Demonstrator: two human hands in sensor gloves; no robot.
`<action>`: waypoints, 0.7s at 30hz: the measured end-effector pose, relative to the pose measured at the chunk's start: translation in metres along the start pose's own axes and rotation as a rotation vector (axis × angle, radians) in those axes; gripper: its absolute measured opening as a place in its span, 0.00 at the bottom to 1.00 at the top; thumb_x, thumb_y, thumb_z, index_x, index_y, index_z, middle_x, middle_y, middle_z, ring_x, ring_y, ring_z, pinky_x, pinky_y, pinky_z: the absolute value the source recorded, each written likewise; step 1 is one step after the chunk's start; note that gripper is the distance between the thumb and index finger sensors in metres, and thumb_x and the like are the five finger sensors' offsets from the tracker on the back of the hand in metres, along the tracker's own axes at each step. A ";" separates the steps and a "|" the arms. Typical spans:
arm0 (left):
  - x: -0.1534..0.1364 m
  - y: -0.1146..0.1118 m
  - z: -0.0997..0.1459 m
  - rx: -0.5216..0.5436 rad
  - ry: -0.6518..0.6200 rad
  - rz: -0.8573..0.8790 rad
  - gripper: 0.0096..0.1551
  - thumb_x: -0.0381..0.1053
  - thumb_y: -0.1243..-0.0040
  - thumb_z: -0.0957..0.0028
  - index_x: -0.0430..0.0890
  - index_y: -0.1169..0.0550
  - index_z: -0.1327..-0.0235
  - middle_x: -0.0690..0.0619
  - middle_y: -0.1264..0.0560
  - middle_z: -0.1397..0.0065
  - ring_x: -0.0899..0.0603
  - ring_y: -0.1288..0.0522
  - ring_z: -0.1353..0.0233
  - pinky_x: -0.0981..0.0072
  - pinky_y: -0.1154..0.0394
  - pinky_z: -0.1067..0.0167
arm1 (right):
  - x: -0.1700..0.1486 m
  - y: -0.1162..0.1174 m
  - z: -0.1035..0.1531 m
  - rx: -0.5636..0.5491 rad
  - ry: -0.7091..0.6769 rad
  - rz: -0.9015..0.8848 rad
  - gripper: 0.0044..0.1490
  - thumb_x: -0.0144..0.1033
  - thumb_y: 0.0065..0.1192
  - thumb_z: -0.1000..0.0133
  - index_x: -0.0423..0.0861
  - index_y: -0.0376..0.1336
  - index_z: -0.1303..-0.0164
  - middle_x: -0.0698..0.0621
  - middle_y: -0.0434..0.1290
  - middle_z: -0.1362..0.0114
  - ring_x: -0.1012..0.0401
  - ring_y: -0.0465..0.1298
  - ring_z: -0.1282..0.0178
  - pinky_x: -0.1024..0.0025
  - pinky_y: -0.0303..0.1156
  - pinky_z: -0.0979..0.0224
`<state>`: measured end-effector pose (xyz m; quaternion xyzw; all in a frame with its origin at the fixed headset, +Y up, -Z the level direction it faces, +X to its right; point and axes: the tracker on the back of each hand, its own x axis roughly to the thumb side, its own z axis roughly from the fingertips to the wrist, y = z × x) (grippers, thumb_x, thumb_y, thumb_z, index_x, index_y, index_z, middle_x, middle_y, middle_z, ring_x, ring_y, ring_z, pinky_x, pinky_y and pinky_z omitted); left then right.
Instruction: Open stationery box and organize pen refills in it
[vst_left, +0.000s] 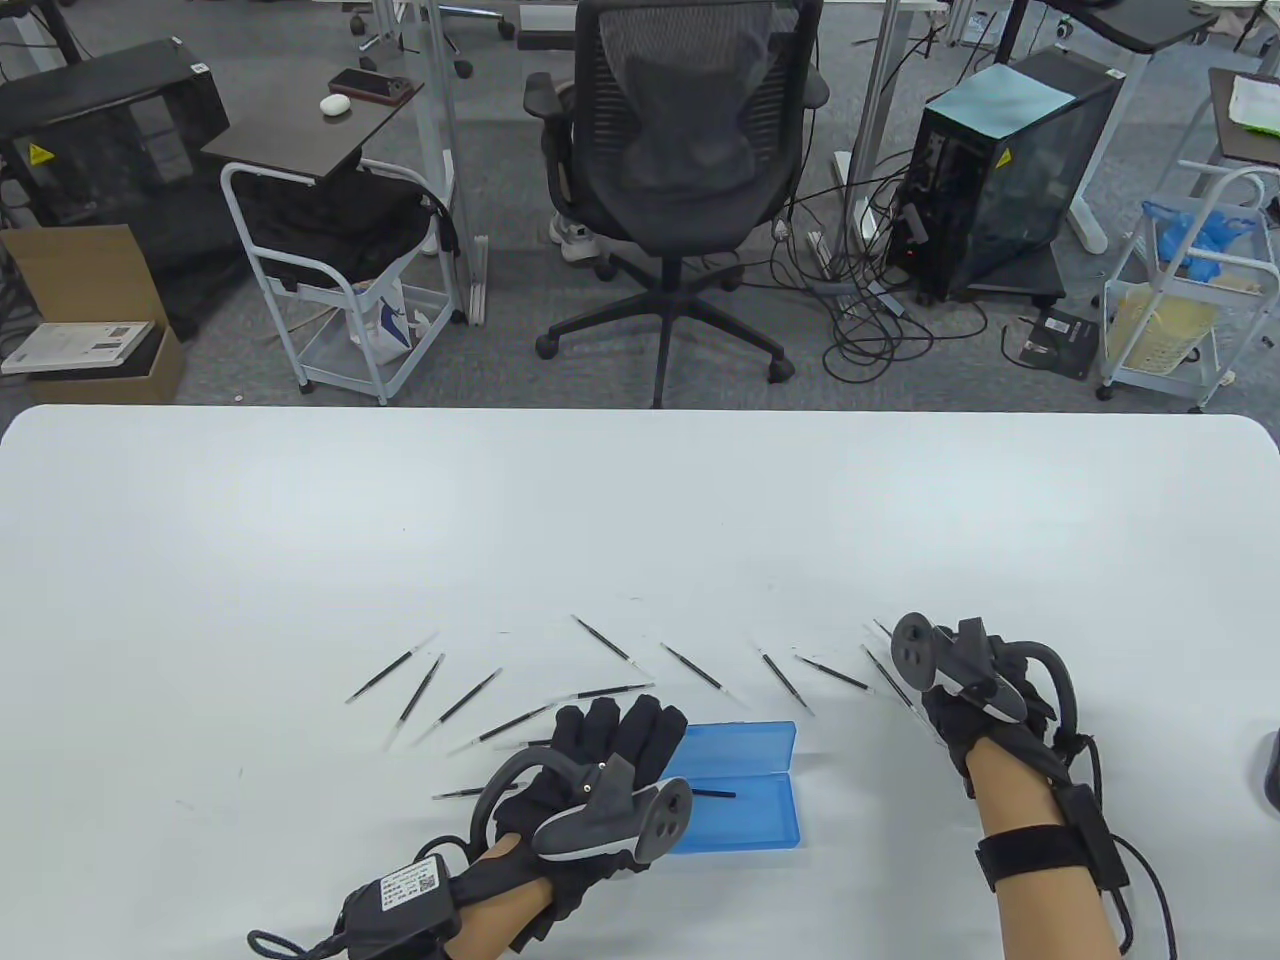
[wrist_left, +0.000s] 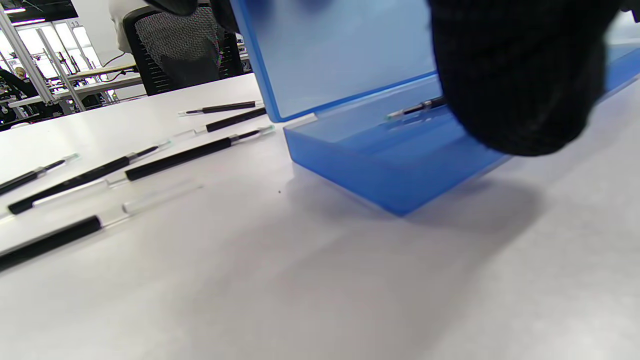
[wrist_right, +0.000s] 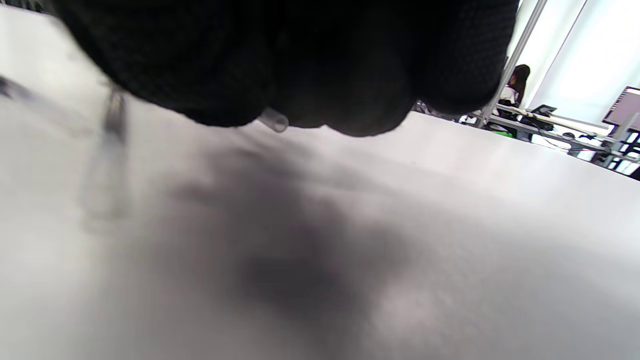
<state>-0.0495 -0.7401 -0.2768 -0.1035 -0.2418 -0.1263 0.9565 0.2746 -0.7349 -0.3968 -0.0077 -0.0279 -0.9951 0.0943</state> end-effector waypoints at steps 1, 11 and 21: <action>0.000 0.000 0.000 0.000 0.000 0.000 0.78 0.70 0.34 0.59 0.50 0.71 0.19 0.48 0.66 0.08 0.31 0.53 0.10 0.30 0.51 0.16 | 0.001 -0.004 0.002 -0.019 -0.014 -0.012 0.36 0.37 0.77 0.51 0.41 0.66 0.33 0.47 0.84 0.44 0.48 0.83 0.46 0.46 0.78 0.37; 0.000 0.000 0.000 0.000 0.000 0.000 0.78 0.70 0.34 0.59 0.50 0.71 0.19 0.48 0.66 0.08 0.30 0.53 0.10 0.30 0.51 0.16 | 0.065 -0.064 0.086 -0.256 -0.449 -0.125 0.37 0.38 0.77 0.51 0.42 0.66 0.32 0.47 0.83 0.42 0.48 0.83 0.45 0.46 0.78 0.37; 0.000 0.000 0.000 0.002 0.003 0.003 0.78 0.70 0.33 0.59 0.50 0.71 0.19 0.48 0.66 0.08 0.30 0.53 0.10 0.30 0.51 0.16 | 0.131 -0.043 0.124 -0.172 -0.699 -0.022 0.37 0.37 0.76 0.51 0.43 0.65 0.32 0.47 0.82 0.42 0.48 0.82 0.44 0.46 0.78 0.36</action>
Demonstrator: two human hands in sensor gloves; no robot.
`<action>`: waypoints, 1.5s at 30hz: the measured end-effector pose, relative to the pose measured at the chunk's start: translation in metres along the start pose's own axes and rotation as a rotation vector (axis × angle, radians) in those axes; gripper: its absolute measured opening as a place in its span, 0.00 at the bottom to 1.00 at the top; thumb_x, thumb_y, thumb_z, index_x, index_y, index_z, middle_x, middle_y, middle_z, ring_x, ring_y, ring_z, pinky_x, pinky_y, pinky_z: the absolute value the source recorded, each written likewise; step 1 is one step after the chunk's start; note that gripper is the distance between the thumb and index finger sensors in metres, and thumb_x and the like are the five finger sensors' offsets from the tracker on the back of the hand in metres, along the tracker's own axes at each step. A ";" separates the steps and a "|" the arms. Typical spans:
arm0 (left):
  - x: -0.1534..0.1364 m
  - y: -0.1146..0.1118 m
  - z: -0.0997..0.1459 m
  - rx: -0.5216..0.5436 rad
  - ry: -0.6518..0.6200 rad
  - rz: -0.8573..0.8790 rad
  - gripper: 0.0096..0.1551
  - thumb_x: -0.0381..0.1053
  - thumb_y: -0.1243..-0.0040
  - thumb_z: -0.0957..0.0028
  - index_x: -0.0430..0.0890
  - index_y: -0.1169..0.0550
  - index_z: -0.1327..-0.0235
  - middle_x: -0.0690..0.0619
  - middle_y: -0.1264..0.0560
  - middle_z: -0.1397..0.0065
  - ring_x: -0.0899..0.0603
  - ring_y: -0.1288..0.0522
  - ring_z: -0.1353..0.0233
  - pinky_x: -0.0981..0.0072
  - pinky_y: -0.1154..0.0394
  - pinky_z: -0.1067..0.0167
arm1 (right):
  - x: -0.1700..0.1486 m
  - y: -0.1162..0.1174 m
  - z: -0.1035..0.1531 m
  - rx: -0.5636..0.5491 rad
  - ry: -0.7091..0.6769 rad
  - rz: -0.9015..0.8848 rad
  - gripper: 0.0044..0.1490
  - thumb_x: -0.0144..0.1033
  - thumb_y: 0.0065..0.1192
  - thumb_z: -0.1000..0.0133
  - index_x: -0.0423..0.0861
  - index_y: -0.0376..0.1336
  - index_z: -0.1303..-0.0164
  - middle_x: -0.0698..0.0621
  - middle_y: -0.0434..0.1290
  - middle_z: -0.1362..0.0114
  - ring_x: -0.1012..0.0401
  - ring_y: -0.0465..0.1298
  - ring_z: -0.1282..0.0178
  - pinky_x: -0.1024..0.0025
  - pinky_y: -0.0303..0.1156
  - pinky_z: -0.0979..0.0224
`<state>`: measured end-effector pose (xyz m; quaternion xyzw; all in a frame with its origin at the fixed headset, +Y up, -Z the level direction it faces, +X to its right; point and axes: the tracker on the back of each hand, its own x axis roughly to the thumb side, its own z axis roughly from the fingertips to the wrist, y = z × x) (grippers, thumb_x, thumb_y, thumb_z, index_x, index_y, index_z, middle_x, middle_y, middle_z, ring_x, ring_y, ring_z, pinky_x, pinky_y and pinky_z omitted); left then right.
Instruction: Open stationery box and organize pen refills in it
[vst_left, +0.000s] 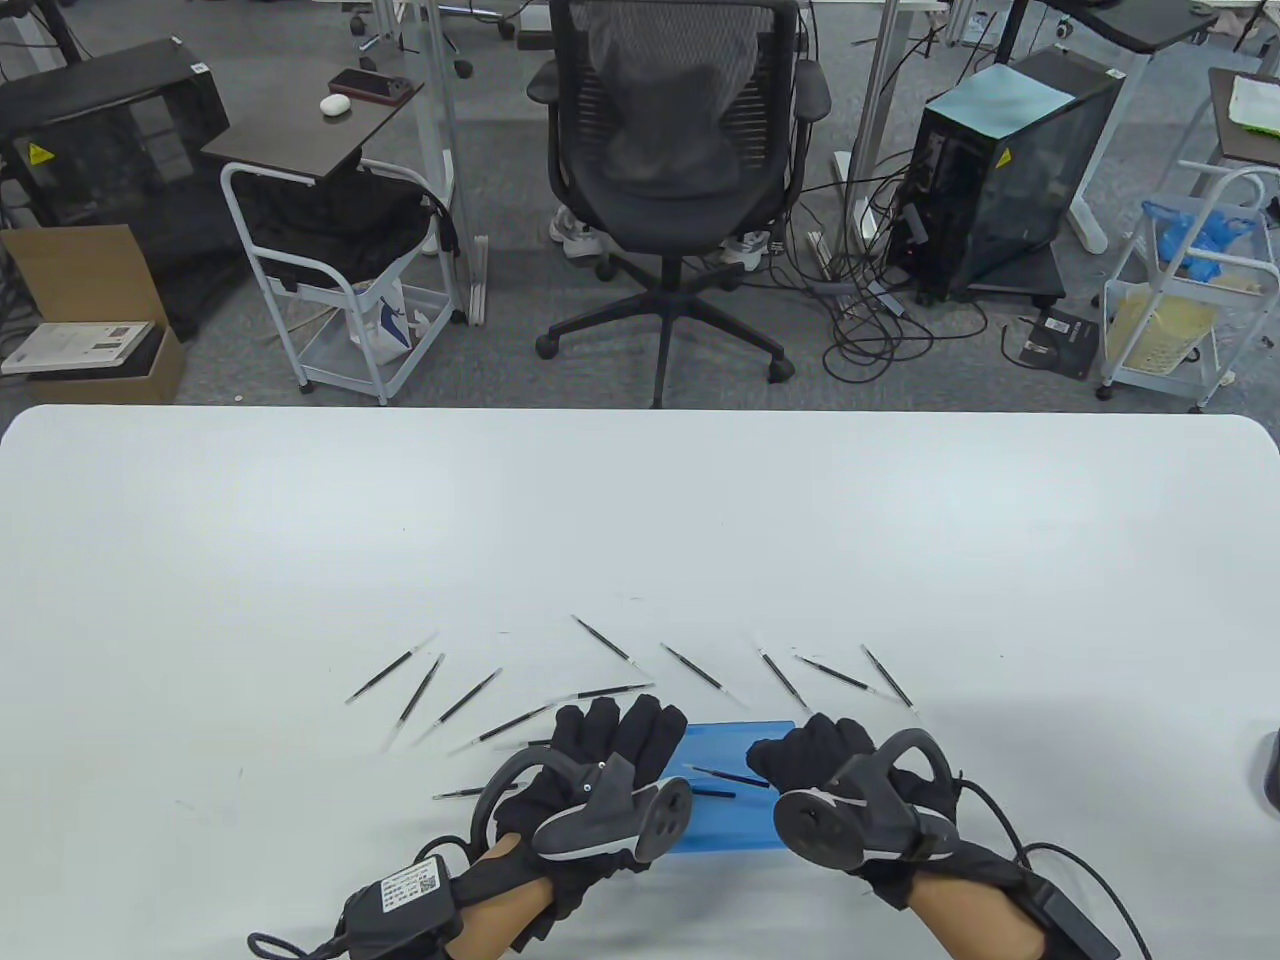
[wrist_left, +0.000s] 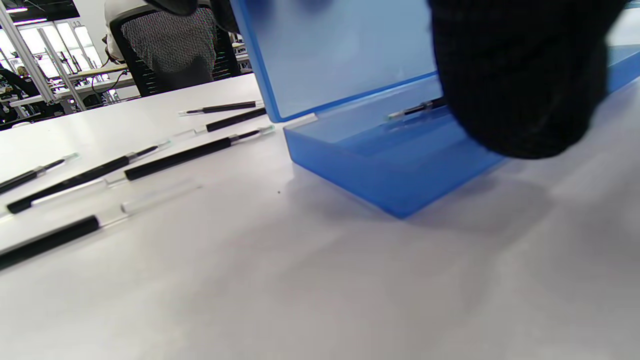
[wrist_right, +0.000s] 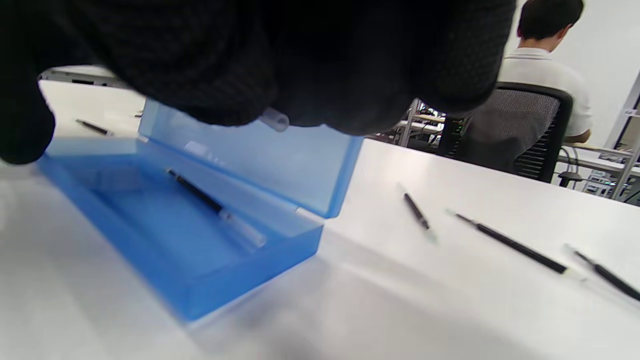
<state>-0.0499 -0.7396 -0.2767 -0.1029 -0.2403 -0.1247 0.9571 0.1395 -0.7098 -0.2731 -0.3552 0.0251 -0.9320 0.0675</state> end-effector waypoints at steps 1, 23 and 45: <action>0.000 0.000 0.000 0.000 0.000 0.000 0.78 0.70 0.33 0.59 0.50 0.71 0.19 0.48 0.66 0.08 0.31 0.53 0.10 0.30 0.51 0.16 | 0.004 0.003 -0.003 0.013 -0.015 0.010 0.37 0.37 0.76 0.51 0.43 0.65 0.32 0.47 0.83 0.42 0.48 0.82 0.44 0.46 0.78 0.36; 0.000 0.001 0.000 -0.001 0.001 0.000 0.78 0.70 0.33 0.60 0.50 0.71 0.19 0.48 0.66 0.08 0.31 0.53 0.10 0.30 0.51 0.16 | 0.040 0.032 -0.026 0.025 -0.082 0.123 0.36 0.38 0.74 0.49 0.43 0.64 0.30 0.48 0.82 0.40 0.48 0.82 0.42 0.47 0.77 0.35; 0.000 0.001 0.000 -0.001 0.001 0.001 0.78 0.70 0.33 0.59 0.50 0.71 0.19 0.48 0.66 0.08 0.30 0.53 0.10 0.30 0.51 0.16 | -0.086 -0.028 0.008 -0.147 0.435 -0.043 0.35 0.37 0.74 0.48 0.43 0.66 0.31 0.47 0.83 0.41 0.48 0.82 0.44 0.47 0.77 0.37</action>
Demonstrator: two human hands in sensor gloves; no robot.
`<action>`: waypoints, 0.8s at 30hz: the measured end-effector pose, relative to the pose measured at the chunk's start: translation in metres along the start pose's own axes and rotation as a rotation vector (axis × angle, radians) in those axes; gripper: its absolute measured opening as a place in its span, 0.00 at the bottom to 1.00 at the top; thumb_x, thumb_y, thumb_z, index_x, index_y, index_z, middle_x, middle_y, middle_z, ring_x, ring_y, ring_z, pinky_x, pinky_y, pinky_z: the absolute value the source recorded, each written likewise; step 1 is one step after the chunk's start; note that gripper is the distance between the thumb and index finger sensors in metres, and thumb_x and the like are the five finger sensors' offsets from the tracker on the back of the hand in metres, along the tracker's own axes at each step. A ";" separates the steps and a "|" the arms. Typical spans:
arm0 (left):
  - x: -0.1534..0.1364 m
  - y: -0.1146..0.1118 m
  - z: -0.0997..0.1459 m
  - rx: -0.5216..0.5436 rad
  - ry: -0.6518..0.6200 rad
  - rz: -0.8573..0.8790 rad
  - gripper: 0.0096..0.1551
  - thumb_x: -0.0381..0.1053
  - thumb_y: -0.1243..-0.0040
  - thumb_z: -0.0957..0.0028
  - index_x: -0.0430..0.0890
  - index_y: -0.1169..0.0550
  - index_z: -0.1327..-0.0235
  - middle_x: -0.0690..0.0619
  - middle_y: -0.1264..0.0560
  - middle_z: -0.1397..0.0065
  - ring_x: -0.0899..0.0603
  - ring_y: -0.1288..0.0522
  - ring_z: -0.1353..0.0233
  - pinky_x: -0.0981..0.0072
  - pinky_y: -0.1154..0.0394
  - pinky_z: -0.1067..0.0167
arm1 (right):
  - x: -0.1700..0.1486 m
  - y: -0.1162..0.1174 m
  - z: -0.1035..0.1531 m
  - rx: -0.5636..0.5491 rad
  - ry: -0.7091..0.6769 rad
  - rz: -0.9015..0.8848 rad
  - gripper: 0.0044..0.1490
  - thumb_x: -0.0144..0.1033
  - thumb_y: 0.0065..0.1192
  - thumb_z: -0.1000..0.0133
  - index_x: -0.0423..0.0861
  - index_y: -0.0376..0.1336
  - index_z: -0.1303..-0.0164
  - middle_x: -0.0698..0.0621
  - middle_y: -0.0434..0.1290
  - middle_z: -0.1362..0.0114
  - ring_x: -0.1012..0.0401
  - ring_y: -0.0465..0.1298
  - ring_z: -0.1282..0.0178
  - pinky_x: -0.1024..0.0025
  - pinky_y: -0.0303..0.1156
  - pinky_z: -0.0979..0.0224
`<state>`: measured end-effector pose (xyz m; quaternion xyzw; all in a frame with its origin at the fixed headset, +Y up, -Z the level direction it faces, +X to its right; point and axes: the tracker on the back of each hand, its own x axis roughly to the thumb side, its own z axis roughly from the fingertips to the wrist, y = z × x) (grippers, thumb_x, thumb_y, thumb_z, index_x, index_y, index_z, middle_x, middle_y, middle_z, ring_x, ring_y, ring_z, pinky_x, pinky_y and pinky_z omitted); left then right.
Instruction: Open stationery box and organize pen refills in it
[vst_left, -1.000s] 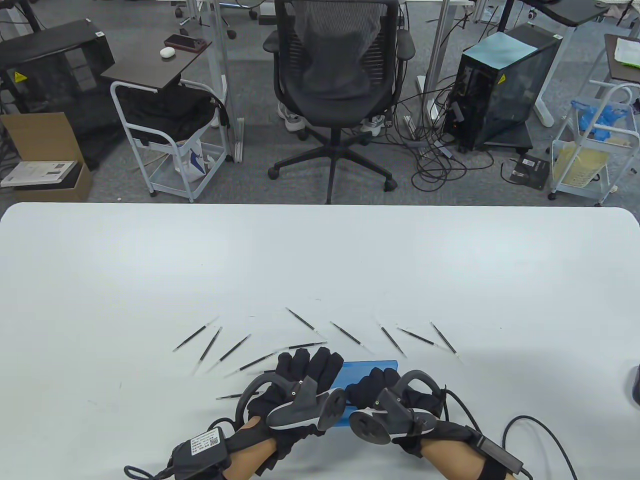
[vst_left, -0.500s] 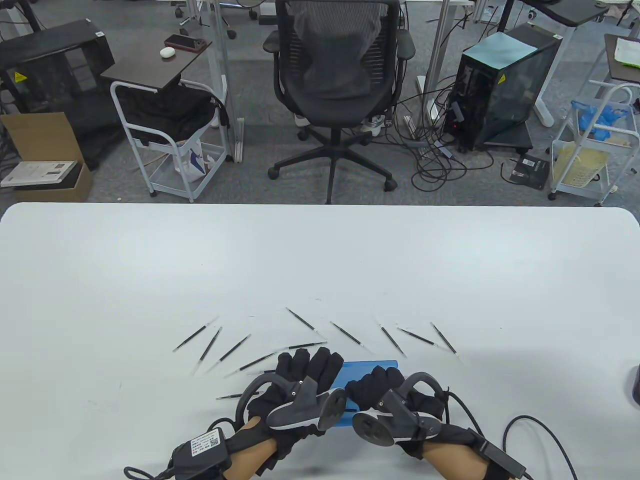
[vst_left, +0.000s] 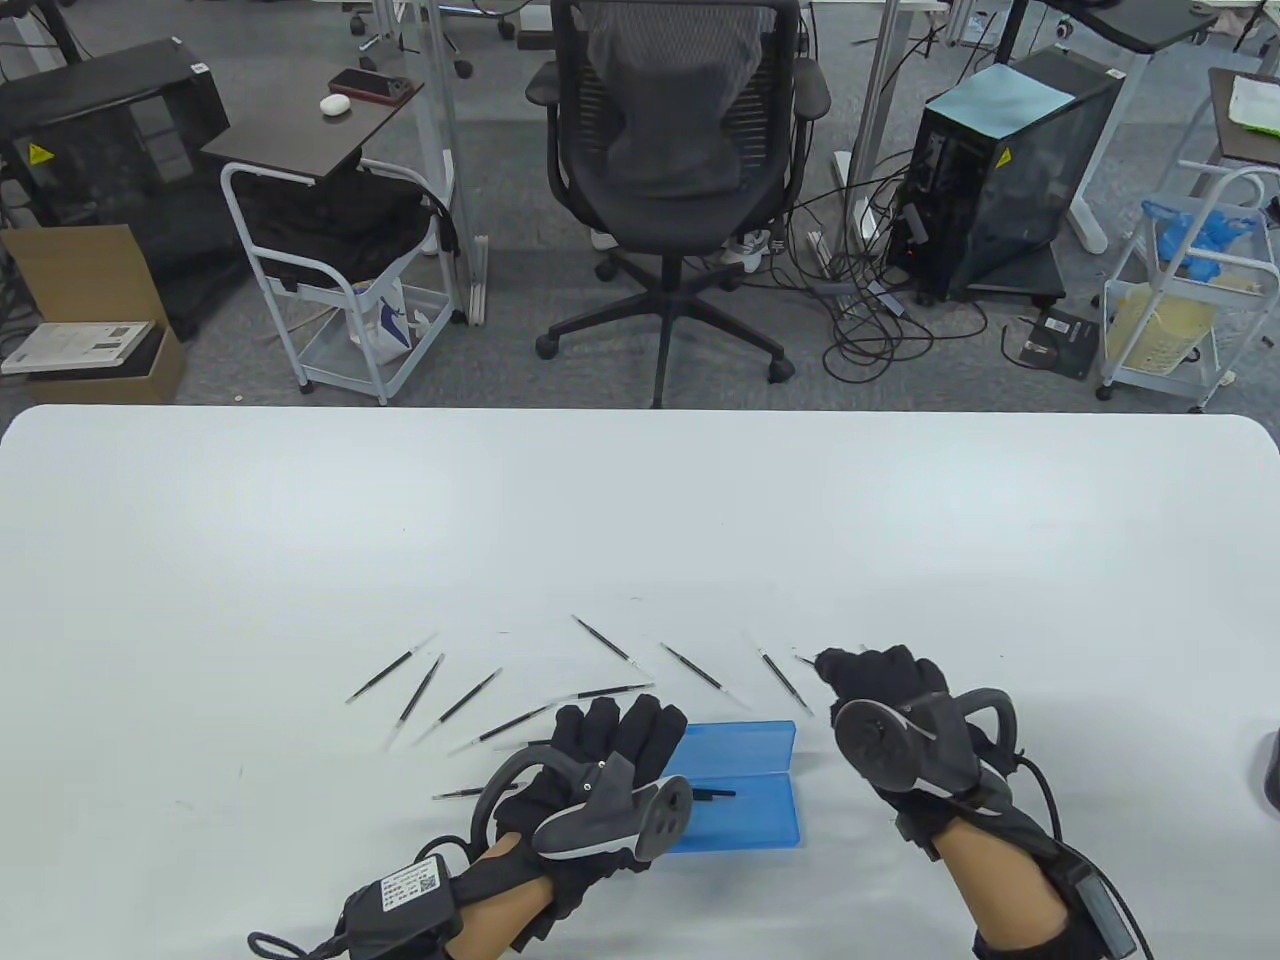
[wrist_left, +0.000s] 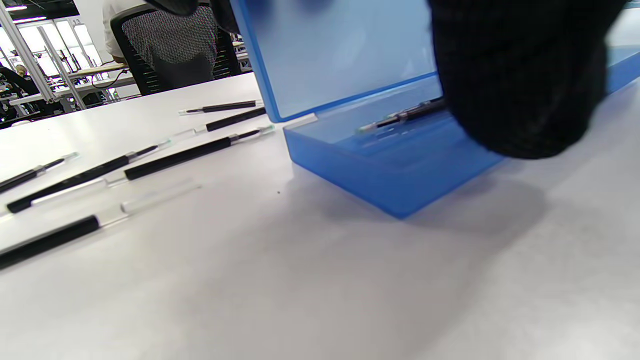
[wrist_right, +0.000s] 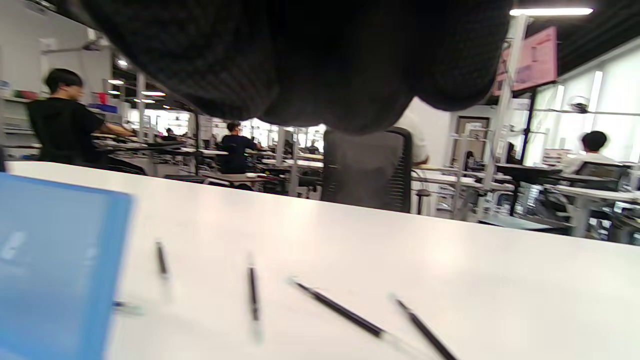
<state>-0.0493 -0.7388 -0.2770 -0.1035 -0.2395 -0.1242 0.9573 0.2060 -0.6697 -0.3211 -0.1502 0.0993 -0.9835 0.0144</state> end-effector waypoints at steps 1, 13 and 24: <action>0.000 0.000 0.000 0.000 0.000 0.000 0.78 0.70 0.33 0.59 0.49 0.71 0.19 0.48 0.66 0.08 0.30 0.53 0.10 0.30 0.50 0.16 | -0.008 0.003 -0.003 0.020 0.034 0.002 0.35 0.36 0.74 0.48 0.43 0.66 0.31 0.47 0.83 0.41 0.48 0.82 0.44 0.47 0.77 0.37; 0.000 0.000 0.000 -0.001 -0.002 -0.001 0.78 0.70 0.33 0.59 0.49 0.71 0.19 0.48 0.66 0.08 0.31 0.53 0.10 0.30 0.50 0.16 | -0.062 0.057 -0.022 0.285 0.274 0.014 0.38 0.39 0.75 0.49 0.42 0.64 0.29 0.45 0.82 0.39 0.46 0.81 0.42 0.45 0.76 0.35; 0.000 0.000 0.000 -0.003 -0.003 0.000 0.78 0.70 0.33 0.59 0.50 0.71 0.19 0.47 0.66 0.08 0.31 0.53 0.10 0.30 0.50 0.16 | -0.064 0.083 -0.016 0.415 0.308 0.087 0.40 0.41 0.76 0.49 0.40 0.65 0.28 0.44 0.82 0.40 0.46 0.81 0.41 0.45 0.76 0.36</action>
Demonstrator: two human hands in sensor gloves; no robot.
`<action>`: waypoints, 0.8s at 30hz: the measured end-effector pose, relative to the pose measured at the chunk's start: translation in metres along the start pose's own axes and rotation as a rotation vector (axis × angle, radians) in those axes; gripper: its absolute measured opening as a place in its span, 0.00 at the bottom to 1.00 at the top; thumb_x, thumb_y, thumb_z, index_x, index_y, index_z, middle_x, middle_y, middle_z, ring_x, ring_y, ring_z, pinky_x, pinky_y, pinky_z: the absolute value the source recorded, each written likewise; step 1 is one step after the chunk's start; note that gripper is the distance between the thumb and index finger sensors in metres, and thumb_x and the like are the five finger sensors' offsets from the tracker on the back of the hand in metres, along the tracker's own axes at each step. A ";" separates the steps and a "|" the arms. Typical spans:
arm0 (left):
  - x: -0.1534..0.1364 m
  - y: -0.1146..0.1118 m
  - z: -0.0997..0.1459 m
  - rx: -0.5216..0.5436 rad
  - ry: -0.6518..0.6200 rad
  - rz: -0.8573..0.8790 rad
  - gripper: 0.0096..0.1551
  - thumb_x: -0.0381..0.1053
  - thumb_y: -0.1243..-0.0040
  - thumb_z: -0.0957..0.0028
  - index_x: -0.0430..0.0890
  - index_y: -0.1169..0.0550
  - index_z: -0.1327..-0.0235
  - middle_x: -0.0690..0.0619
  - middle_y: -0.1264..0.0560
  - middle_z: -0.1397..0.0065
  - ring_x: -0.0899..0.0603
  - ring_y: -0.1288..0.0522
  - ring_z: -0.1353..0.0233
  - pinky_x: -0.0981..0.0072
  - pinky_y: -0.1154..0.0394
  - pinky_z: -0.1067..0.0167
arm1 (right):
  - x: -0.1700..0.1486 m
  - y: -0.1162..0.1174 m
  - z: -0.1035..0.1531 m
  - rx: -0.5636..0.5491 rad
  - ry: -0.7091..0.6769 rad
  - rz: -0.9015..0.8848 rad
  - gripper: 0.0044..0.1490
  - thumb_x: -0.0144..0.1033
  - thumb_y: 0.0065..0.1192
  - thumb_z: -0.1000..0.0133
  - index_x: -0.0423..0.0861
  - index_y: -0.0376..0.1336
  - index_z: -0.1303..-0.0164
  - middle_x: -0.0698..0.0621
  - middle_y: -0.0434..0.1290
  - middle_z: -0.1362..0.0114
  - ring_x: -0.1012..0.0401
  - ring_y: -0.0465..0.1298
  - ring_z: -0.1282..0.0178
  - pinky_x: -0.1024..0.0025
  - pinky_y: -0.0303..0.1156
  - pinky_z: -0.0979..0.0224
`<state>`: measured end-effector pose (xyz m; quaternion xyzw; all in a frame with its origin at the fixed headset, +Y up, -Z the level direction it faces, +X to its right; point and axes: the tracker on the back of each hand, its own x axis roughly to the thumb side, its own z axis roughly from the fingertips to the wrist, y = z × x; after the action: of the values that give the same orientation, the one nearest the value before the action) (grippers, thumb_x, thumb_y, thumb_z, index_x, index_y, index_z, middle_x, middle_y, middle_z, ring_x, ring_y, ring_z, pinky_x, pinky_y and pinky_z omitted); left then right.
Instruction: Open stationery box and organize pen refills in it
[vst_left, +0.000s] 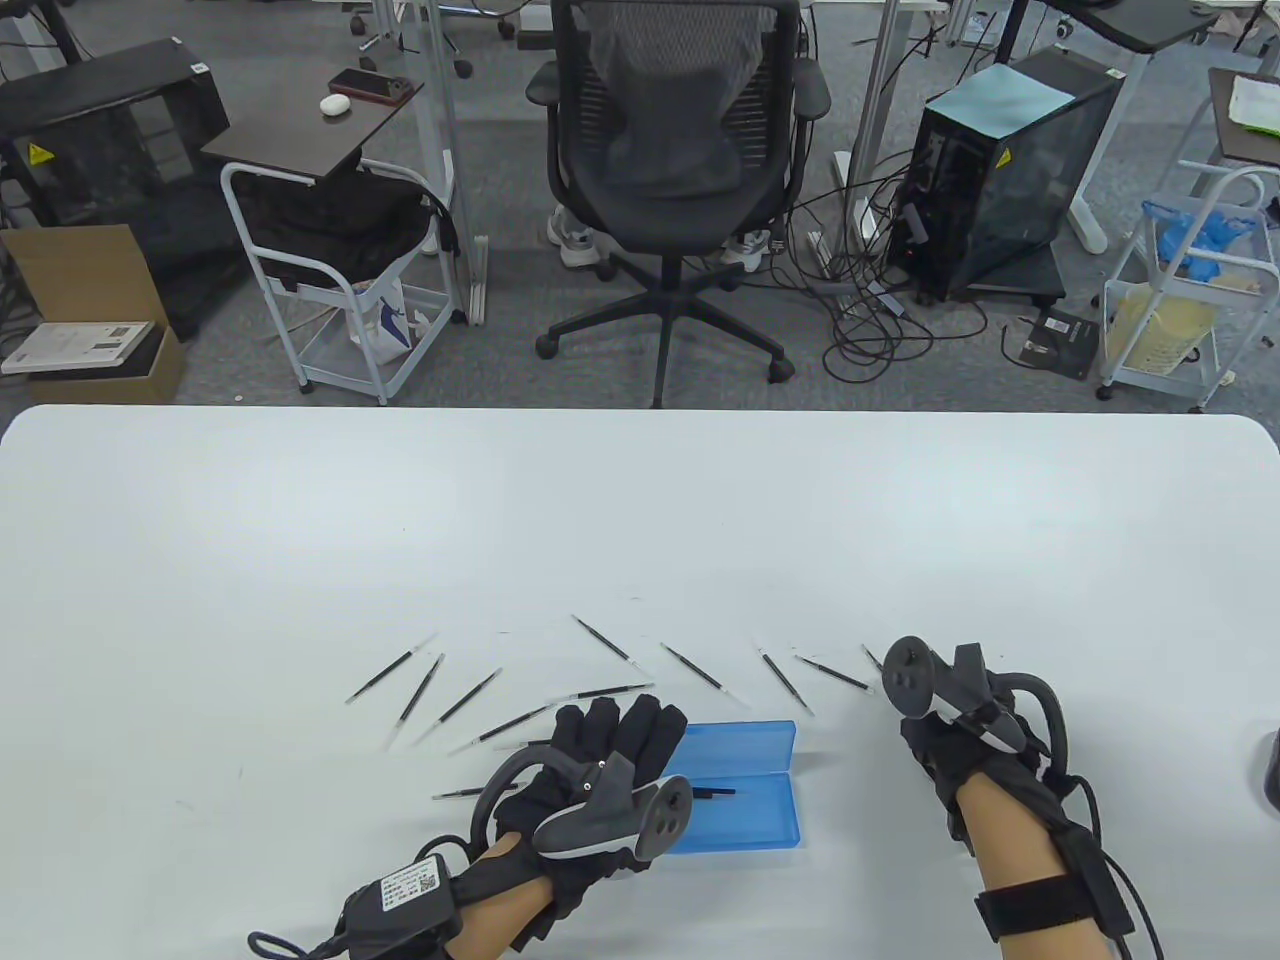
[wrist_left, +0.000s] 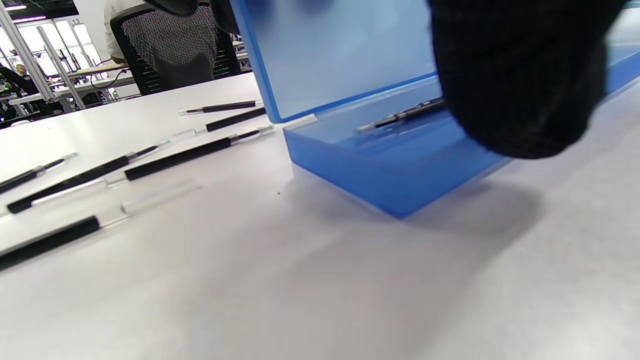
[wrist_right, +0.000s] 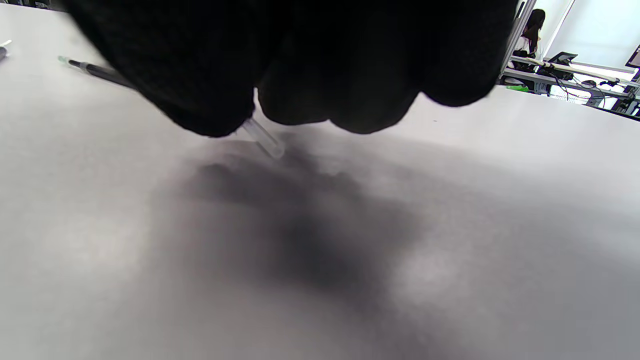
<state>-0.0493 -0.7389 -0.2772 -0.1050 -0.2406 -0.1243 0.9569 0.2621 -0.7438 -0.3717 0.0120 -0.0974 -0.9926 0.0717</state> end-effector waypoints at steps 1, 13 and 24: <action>0.000 0.000 0.000 0.000 0.000 0.000 0.78 0.70 0.33 0.59 0.49 0.71 0.19 0.47 0.66 0.08 0.31 0.53 0.10 0.30 0.50 0.16 | 0.001 0.001 0.000 0.000 0.008 0.005 0.40 0.40 0.76 0.49 0.40 0.65 0.28 0.44 0.82 0.40 0.46 0.81 0.42 0.45 0.76 0.36; 0.000 0.000 0.000 0.000 0.000 0.000 0.78 0.70 0.33 0.59 0.49 0.71 0.19 0.48 0.66 0.08 0.31 0.53 0.10 0.30 0.51 0.16 | 0.009 0.007 -0.002 -0.012 0.052 0.088 0.35 0.36 0.75 0.48 0.40 0.67 0.32 0.46 0.83 0.42 0.46 0.82 0.43 0.45 0.77 0.38; 0.000 0.000 0.000 0.000 0.000 0.000 0.78 0.70 0.33 0.59 0.49 0.71 0.19 0.48 0.66 0.08 0.30 0.53 0.10 0.30 0.50 0.16 | 0.011 0.008 -0.003 -0.062 0.085 0.099 0.36 0.38 0.77 0.50 0.38 0.68 0.34 0.47 0.84 0.46 0.48 0.84 0.47 0.46 0.79 0.40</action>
<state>-0.0493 -0.7389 -0.2772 -0.1050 -0.2406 -0.1243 0.9569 0.2523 -0.7542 -0.3729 0.0472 -0.0639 -0.9890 0.1251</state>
